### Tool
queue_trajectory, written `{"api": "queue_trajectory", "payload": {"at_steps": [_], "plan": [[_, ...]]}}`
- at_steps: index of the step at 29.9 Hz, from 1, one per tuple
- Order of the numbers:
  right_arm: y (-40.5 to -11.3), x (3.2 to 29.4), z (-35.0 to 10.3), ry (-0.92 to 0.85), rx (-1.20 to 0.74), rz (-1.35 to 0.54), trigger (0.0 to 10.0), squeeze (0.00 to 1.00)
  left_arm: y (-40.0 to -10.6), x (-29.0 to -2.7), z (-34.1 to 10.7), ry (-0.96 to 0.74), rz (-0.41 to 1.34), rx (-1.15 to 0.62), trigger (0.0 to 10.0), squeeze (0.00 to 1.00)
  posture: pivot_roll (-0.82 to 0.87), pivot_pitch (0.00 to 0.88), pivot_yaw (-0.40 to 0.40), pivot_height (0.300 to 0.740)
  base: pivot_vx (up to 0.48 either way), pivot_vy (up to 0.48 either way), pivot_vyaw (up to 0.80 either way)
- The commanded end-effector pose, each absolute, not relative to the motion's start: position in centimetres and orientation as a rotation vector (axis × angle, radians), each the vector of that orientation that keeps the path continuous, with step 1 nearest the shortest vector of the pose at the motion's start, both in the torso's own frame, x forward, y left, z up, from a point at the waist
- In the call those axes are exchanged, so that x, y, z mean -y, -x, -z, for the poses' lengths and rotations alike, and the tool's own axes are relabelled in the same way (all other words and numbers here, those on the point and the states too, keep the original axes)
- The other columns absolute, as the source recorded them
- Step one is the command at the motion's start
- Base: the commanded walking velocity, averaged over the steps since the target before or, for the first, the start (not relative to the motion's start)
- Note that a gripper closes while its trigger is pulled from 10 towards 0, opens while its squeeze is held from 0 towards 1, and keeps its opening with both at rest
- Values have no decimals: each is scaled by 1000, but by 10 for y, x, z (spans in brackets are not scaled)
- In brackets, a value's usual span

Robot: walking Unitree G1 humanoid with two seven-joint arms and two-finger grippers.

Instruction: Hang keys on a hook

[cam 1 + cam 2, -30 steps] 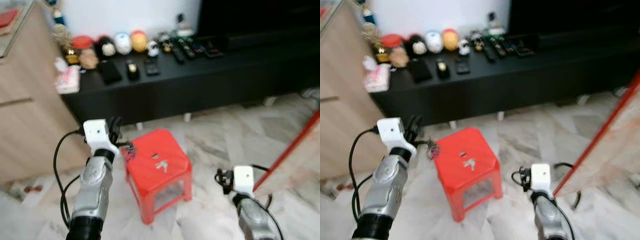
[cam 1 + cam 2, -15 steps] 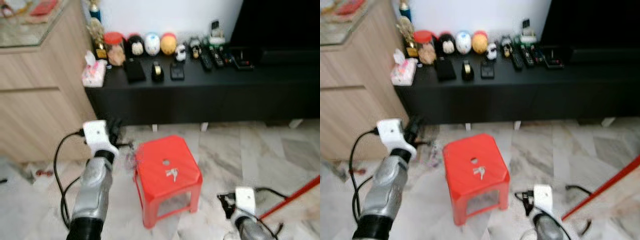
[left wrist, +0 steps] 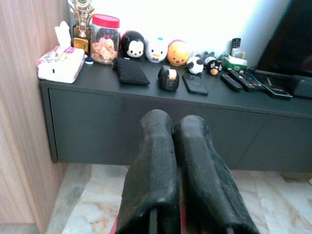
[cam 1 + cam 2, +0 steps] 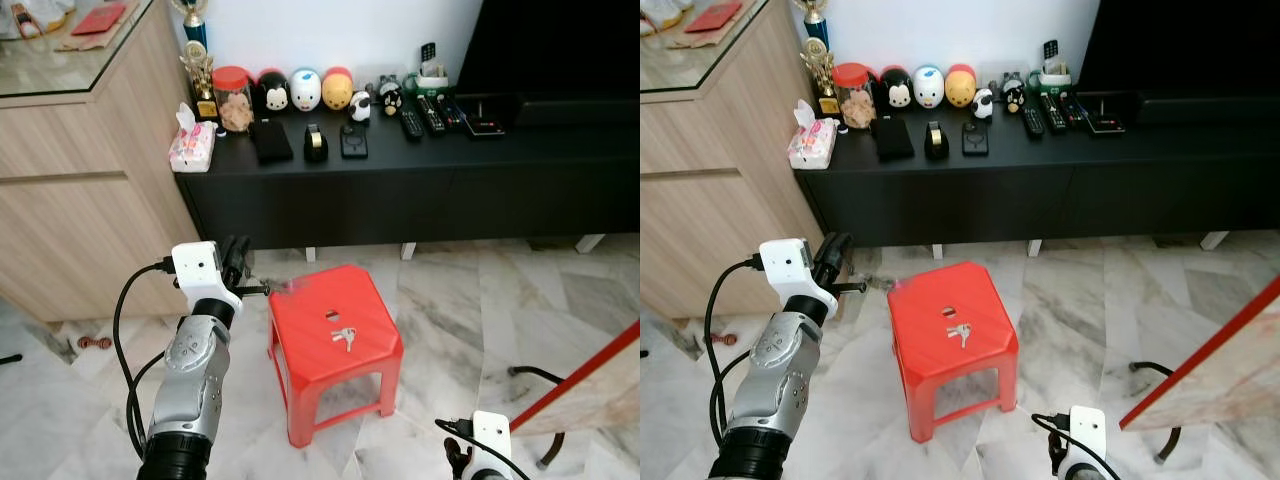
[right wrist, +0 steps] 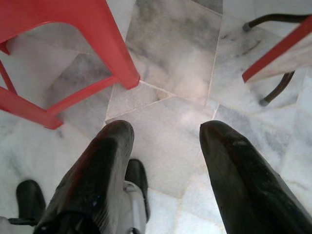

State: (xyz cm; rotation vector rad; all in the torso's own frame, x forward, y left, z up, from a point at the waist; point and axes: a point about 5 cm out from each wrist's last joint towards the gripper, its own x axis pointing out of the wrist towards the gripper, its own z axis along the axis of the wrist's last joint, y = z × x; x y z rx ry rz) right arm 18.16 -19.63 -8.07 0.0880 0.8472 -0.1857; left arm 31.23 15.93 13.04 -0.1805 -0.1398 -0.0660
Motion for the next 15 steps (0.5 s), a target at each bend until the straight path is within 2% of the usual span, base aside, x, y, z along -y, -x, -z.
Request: {"api": "queue_trajectory", "payload": {"at_steps": [1,4,15], "plan": [[-181,196,81,-114,-841,209,10000,0,-311,-159,-132,185,69,147,10000,0,-148,74,-5,740,-262,0,-550],[-185,196,79,-123,-835,217,10000,0,-311,-160,-132,184,71,147,10000,0,-149,71,-3,740,-269,0,-650],[-189,195,77,-126,-800,215,10000,0,-311,-160,-132,173,80,147,10000,0,-143,58,7,740,-271,0,0]]}}
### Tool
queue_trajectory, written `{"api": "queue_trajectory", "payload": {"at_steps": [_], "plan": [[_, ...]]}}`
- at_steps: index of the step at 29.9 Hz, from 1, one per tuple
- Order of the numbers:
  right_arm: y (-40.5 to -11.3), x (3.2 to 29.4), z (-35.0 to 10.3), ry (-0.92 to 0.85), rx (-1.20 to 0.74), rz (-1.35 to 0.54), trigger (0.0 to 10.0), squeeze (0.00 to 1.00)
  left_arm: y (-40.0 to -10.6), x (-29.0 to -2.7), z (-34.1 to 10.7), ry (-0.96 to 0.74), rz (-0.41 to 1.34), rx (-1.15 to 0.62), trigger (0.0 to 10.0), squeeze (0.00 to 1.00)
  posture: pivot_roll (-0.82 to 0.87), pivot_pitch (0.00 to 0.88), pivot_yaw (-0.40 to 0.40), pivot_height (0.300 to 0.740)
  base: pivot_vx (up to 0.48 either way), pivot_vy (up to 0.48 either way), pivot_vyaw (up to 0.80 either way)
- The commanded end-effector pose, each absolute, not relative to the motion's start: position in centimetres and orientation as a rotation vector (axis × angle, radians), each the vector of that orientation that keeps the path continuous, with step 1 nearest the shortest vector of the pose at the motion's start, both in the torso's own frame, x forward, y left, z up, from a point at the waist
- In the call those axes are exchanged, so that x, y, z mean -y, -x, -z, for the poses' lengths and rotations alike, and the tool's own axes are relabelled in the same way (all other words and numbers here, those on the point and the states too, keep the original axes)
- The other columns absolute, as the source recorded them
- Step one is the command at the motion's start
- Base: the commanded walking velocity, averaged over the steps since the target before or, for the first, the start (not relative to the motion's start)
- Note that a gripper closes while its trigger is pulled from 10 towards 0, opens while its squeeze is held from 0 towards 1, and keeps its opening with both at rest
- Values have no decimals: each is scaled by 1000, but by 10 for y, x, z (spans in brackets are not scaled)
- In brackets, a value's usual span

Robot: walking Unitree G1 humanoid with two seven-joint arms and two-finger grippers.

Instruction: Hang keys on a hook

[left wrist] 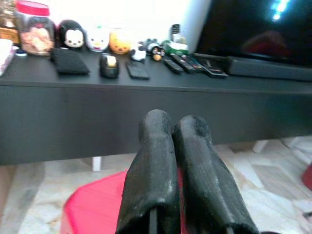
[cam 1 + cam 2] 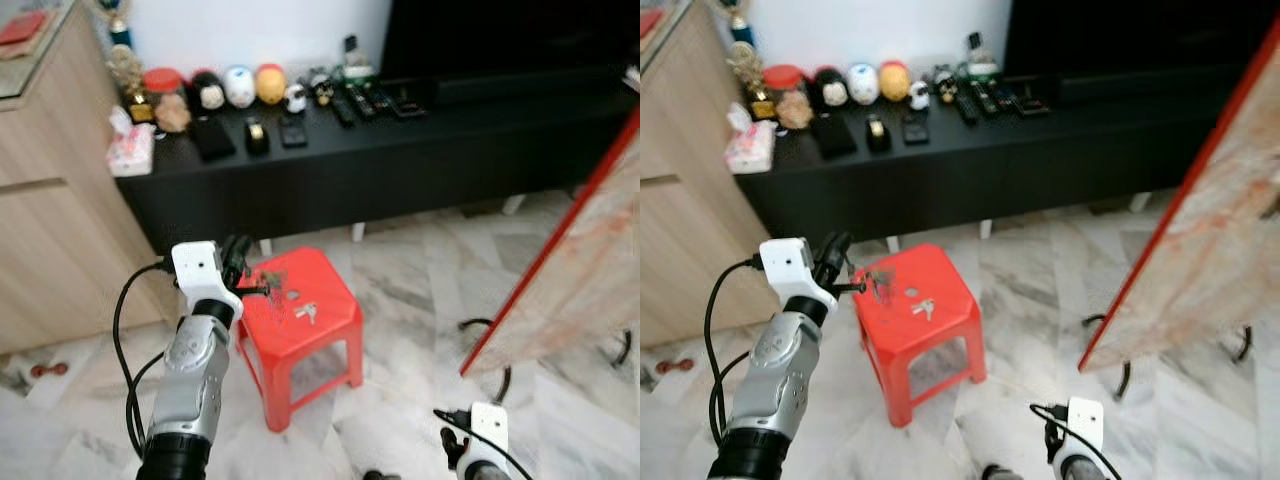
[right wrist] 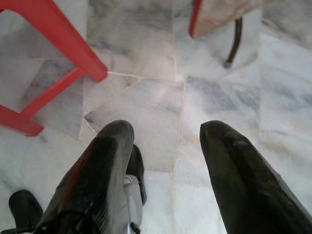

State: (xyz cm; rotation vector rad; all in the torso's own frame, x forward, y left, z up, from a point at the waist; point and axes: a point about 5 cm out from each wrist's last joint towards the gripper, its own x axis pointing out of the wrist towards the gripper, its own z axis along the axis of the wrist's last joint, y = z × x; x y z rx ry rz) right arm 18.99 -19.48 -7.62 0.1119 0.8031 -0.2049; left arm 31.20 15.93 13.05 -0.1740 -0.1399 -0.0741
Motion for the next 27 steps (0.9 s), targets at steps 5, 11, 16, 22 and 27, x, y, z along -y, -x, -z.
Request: {"api": "queue_trajectory", "payload": {"at_steps": [5,11,16,22,27], "plan": [[-191,191,76,-136,-791,204,10000,0,-310,-159,-133,170,88,148,10000,0,-141,48,15,740,-272,0,0],[-190,188,77,-142,-795,207,10000,0,-310,-160,-133,164,95,145,10000,0,-134,36,27,740,-290,0,0],[-190,187,77,-150,-795,208,10000,0,-310,-159,-135,160,104,146,10000,0,-140,33,37,740,-304,0,0],[-189,188,78,-159,-804,215,10000,0,-312,-157,-134,148,120,140,10000,0,-140,12,48,740,-304,0,0],[-189,186,78,-167,-810,214,10000,0,-313,-158,-136,144,124,146,10000,0,-133,0,51,740,-304,0,0]]}}
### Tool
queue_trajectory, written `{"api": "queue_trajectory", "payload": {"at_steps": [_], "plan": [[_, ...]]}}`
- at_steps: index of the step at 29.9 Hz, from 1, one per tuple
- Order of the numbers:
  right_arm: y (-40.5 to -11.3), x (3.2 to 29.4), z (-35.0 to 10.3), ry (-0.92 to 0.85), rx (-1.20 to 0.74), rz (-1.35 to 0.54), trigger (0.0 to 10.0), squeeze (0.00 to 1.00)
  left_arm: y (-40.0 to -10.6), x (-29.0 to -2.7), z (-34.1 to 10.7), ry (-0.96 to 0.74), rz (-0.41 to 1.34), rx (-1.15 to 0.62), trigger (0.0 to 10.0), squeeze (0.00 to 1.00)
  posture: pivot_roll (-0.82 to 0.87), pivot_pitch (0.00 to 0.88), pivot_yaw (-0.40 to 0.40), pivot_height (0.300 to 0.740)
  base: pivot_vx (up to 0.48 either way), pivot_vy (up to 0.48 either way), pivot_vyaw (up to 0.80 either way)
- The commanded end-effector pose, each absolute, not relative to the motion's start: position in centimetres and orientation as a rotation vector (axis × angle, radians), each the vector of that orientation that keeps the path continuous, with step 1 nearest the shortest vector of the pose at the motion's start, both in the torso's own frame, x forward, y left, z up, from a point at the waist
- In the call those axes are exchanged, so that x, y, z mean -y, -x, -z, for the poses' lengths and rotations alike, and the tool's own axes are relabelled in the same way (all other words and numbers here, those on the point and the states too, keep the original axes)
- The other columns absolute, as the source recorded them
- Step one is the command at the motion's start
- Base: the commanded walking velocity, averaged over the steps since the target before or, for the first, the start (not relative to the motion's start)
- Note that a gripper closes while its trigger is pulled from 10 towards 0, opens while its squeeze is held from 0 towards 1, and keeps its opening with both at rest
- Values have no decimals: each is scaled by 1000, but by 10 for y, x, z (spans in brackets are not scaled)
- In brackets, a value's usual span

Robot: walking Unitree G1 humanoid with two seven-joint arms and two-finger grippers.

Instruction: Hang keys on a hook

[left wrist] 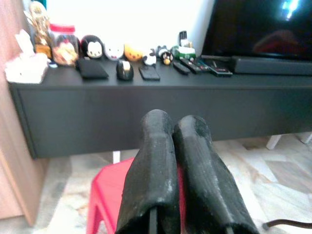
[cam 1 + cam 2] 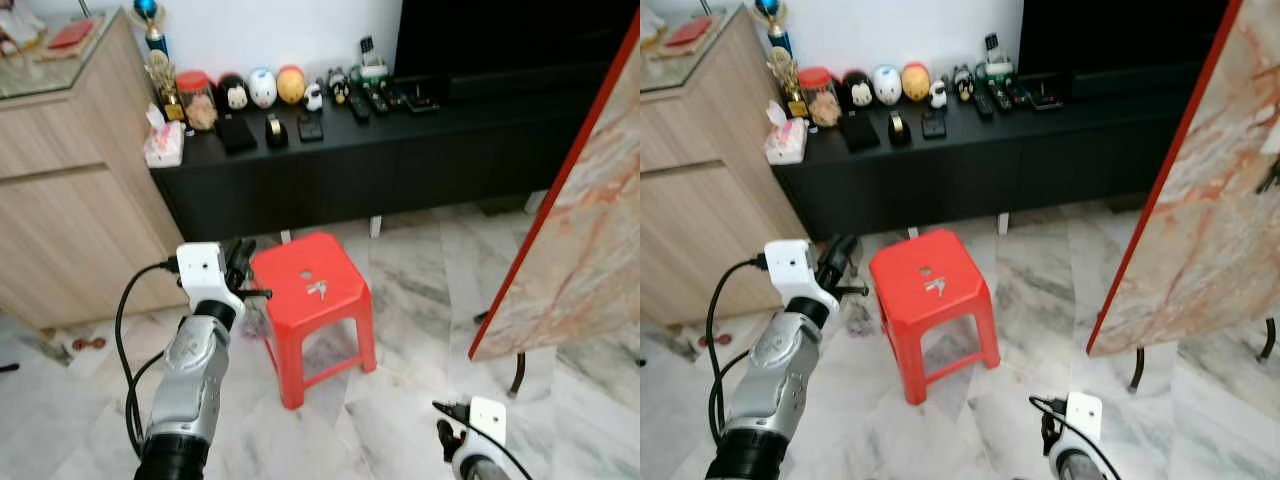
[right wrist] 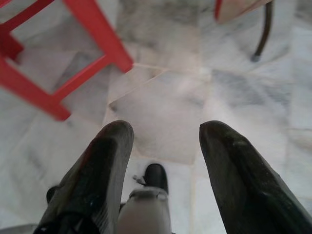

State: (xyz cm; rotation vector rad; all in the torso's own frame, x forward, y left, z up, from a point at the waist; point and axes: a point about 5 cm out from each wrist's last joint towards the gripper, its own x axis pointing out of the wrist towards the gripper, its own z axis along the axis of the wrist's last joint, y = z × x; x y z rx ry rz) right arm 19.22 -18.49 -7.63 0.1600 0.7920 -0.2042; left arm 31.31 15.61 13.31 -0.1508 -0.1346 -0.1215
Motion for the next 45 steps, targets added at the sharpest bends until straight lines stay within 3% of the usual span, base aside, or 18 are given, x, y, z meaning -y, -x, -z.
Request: {"api": "queue_trajectory", "payload": {"at_steps": [1,37,45], "plan": [[-188,186,79,-167,-812,214,10000,0,-313,-158,-135,144,124,144,10000,0,-133,0,54,740,-304,0,0],[-192,192,76,-153,-799,213,10000,0,-310,-153,-128,151,136,127,10000,0,-156,0,41,740,-306,0,0],[-195,194,74,-149,-788,207,10000,0,-313,-154,-132,138,124,134,10000,0,-145,17,13,740,0,0,0]]}}
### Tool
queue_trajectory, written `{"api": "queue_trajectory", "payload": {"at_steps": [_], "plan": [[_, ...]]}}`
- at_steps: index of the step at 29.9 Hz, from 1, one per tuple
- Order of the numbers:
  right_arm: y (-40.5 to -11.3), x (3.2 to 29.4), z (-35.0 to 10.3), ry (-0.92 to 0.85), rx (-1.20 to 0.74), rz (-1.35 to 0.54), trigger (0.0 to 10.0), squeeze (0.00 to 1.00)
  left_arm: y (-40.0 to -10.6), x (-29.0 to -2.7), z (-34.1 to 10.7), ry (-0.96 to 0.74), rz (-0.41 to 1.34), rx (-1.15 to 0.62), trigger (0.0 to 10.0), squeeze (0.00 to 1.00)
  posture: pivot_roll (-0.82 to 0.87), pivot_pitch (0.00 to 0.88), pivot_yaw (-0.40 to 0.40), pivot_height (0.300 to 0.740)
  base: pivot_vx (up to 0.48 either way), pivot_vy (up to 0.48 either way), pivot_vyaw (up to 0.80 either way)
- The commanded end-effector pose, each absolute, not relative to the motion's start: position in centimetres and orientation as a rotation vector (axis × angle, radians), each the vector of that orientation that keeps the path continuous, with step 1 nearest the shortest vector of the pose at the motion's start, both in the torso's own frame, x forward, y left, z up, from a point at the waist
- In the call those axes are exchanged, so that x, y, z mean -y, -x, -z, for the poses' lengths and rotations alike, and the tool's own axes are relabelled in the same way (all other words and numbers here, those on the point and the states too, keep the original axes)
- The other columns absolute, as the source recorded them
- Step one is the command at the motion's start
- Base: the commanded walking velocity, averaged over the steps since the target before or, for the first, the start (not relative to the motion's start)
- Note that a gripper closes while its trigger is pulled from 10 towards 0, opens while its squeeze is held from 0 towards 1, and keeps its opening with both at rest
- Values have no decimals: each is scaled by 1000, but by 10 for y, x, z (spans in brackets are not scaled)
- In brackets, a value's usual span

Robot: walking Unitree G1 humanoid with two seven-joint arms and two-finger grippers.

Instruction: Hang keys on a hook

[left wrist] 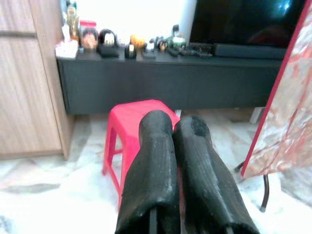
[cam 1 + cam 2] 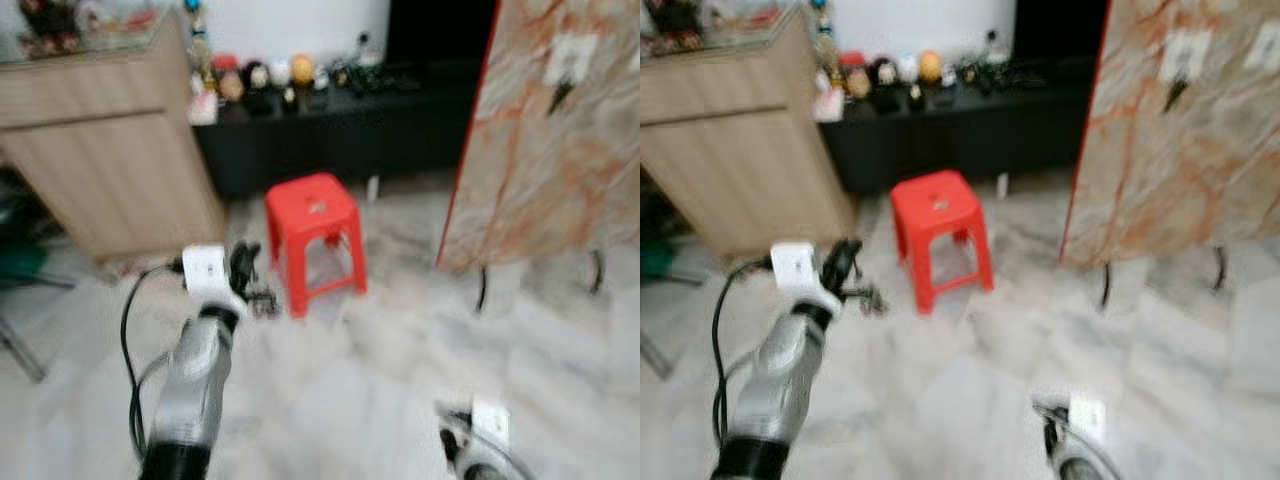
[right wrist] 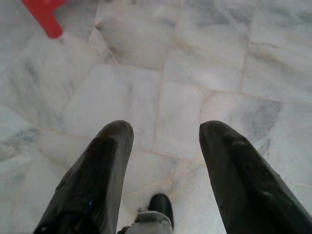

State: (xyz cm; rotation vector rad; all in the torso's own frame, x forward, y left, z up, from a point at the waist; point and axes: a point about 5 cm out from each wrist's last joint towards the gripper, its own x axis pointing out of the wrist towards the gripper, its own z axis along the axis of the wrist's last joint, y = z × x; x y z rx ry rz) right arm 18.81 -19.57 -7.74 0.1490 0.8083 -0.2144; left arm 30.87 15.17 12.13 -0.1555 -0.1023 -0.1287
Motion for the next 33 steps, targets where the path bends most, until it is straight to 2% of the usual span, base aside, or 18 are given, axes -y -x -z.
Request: {"api": "queue_trajectory", "payload": {"at_steps": [1,7,19,33], "plan": [[-196,194,73,-149,-782,205,10000,0,-315,-154,-134,136,127,138,10000,0,-157,32,10,740,0,0,0],[-201,199,69,-153,-745,220,10000,0,-315,-149,-134,125,126,139,10000,0,-148,50,7,740,0,0,0],[-228,202,51,-165,-638,202,10000,0,-314,-150,-133,124,124,135,10000,0,-149,71,4,740,0,-305,0],[-232,203,48,-161,-613,192,10000,0,-315,-148,-134,124,129,139,10000,0,-148,72,5,740,0,-309,0]]}}
